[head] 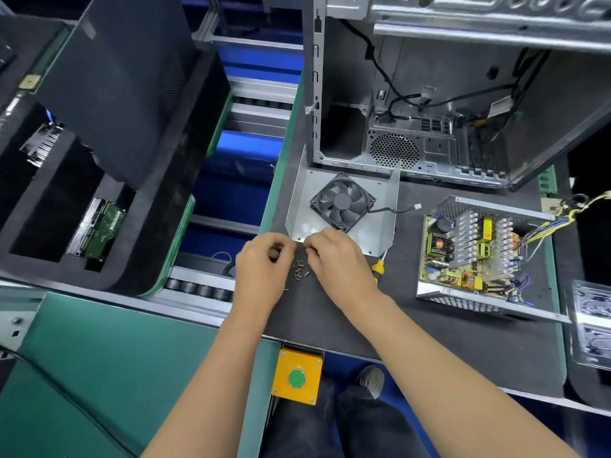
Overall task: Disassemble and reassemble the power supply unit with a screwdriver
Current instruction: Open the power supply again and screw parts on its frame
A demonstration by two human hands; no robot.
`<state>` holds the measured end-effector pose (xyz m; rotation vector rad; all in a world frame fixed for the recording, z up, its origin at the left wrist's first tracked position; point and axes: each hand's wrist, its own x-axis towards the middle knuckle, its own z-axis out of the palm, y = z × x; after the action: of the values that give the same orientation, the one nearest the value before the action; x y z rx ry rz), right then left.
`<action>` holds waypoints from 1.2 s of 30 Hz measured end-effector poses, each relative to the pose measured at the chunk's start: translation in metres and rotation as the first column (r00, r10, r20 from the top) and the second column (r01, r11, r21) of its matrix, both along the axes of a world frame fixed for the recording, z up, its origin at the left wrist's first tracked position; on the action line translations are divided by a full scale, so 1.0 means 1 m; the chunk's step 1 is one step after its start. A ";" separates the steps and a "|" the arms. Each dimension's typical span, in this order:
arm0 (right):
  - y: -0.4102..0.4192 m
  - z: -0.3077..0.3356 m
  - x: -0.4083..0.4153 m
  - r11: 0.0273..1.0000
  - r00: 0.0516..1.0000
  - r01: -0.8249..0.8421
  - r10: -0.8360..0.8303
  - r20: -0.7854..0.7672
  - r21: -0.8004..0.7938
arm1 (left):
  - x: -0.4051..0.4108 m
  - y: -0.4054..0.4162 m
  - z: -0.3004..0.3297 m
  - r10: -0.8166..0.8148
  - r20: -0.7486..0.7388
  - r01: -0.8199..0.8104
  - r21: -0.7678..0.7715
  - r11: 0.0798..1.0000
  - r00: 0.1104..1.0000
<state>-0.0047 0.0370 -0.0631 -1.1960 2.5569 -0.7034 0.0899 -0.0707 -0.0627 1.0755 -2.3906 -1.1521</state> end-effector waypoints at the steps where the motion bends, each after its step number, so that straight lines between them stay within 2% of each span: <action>1: -0.001 -0.001 0.001 0.999 0.998 -0.037 0.038 -0.044 0.031 | 0.003 -0.002 0.002 0.086 -0.027 -0.084 0.083 0.993 0.996; 3: -0.001 -0.002 0.003 0.995 0.989 -0.087 0.092 -0.117 0.052 | 0.008 -0.006 0.003 0.222 -0.051 -0.203 0.245 0.948 0.974; 5: 0.000 -0.002 0.006 0.995 0.983 -0.094 0.100 -0.157 0.045 | 0.011 -0.008 0.006 0.301 -0.059 -0.255 0.391 0.884 0.952; 8: -0.001 -0.002 0.004 0.996 0.986 -0.086 0.087 -0.145 0.015 | 0.009 -0.005 0.011 0.432 -0.108 -0.261 0.659 0.705 0.895; 10: -0.002 -0.003 0.000 0.997 0.999 0.031 -0.030 0.016 -0.064 | 0.006 0.000 0.014 0.494 -0.095 -0.225 0.806 0.547 0.864; 12: -0.001 0.003 -0.003 0.957 0.938 0.252 -0.204 0.281 -0.143 | 0.003 0.005 0.016 0.513 -0.059 -0.193 0.884 0.426 0.857; 14: -0.001 0.013 -0.003 0.886 0.838 0.395 -0.240 0.490 -0.241 | -0.001 0.009 0.017 0.529 -0.035 -0.164 0.932 0.324 0.848; 15: -0.001 0.019 -0.002 0.874 0.817 0.399 -0.201 0.540 -0.277 | -0.003 0.010 0.018 0.532 -0.031 -0.142 0.949 0.282 0.846; 17: -0.002 0.029 -0.001 0.918 0.859 0.245 -0.057 0.508 -0.312 | -0.006 0.011 0.019 0.517 -0.044 -0.079 0.974 0.214 0.855; 20: -0.004 0.033 0.000 0.968 0.956 -0.126 0.177 0.235 -0.219 | -0.008 0.008 0.020 0.552 -0.044 -0.045 0.988 0.145 0.833; 21: -0.004 0.032 0.000 0.966 0.962 -0.155 0.195 0.191 -0.208 | -0.007 0.006 0.020 0.580 -0.028 -0.058 0.990 0.129 0.814; 23: -0.003 0.031 -0.001 0.968 0.970 -0.051 0.106 0.219 -0.245 | -0.005 0.000 0.019 0.633 0.014 -0.118 0.985 0.123 0.774; 25: 0.001 0.025 -0.004 0.976 0.973 0.022 0.029 0.230 -0.216 | 0.000 -0.007 0.016 0.667 0.041 -0.188 0.971 0.150 0.744; 31: 0.013 0.005 -0.001 0.971 0.959 -0.232 0.219 0.178 0.053 | 0.012 -0.014 0.006 0.627 -0.014 -0.225 0.927 0.300 0.779; 36: 0.011 0.002 0.004 0.972 0.969 -0.225 0.215 0.118 0.071 | 0.014 -0.013 0.002 0.592 -0.008 -0.223 0.922 0.317 0.806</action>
<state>-0.0010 0.0479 -0.0615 -1.3475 2.2952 -0.5882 0.1035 -0.0841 -0.0607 1.4560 -0.9303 -2.2234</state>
